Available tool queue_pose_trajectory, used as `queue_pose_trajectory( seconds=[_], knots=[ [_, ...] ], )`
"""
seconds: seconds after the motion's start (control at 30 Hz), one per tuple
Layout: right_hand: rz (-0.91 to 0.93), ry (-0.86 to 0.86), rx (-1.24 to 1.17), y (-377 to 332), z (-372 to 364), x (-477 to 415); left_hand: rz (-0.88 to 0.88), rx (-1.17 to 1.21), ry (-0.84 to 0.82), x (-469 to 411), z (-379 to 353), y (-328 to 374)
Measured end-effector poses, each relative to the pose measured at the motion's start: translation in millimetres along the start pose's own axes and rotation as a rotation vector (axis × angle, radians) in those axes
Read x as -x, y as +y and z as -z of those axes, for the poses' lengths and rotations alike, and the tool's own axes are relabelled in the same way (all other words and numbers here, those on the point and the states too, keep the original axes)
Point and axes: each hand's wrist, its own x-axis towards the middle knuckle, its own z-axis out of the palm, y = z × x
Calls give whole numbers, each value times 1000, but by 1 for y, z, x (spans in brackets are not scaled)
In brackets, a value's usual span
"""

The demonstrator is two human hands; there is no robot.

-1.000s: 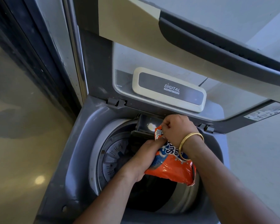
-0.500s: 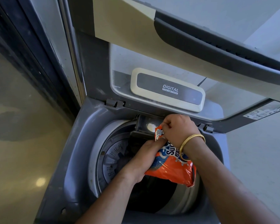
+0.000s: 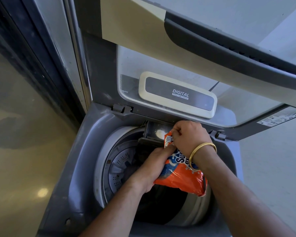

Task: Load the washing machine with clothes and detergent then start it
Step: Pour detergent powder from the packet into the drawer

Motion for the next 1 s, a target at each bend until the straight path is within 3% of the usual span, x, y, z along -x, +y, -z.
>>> queue_pose_trajectory(
  seconds=[1.0],
  knots=[
    [2,93,-155,18,-11,18,-29,-102,-42,-7,4,-10]
  ],
)
